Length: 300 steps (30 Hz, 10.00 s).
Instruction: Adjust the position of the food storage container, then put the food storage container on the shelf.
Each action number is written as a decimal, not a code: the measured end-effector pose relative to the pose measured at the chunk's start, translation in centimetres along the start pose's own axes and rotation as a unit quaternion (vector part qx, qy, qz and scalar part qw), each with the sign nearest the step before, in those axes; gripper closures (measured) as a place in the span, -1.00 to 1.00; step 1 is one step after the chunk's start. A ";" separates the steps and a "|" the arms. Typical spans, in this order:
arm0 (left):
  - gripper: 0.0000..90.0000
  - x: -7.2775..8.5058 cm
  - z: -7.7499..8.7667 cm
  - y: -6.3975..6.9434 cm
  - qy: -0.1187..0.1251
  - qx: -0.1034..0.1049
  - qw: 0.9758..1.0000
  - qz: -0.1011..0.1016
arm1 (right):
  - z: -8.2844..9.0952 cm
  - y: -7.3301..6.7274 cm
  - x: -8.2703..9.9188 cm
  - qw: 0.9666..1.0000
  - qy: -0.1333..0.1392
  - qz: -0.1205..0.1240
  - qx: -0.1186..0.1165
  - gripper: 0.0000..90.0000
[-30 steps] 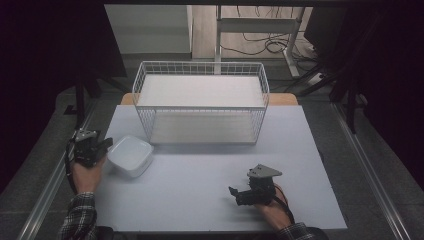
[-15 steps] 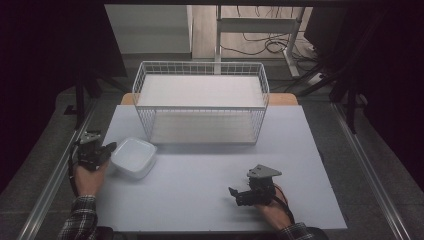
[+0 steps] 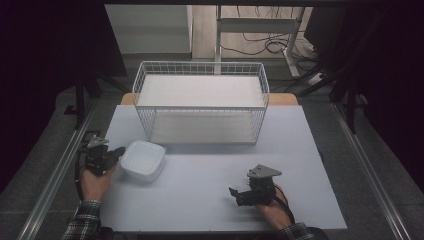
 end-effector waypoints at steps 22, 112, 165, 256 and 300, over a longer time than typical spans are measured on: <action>1.00 0.7 -0.4 5.4 -0.010 0.059 0.998 -0.028 | -0.1 0.1 0.2 1.000 -0.006 0.004 0.007 -0.98; -0.88 5.6 -1.2 17.8 -0.041 0.175 0.966 -0.183 | 0.8 0.4 -0.9 0.999 0.037 -0.027 -0.005 -0.99; -0.61 0.7 -3.2 21.7 -0.027 0.233 0.960 -0.154 | -2.4 -3.2 -5.9 0.991 -0.019 -0.036 -0.131 -0.71; 0.69 -6.7 -7.1 16.9 0.024 0.146 0.989 -0.012 | -5.0 3.5 -12.4 0.993 0.043 -0.110 -0.020 0.67; -0.13 -9.7 -6.7 16.3 0.069 0.087 0.991 -0.077 | -5.6 4.5 -15.2 0.995 0.075 -0.072 -0.003 0.23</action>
Point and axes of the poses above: each handheld gripper's, and its own axes: z roughly backward along the jaws, x roughly out of its underside, y roughly to its right, the point moved 9 cm from there along -z, roughly forward along the jaws, and after that the axes turned 7 degrees about -y, right-handed, at the moved point
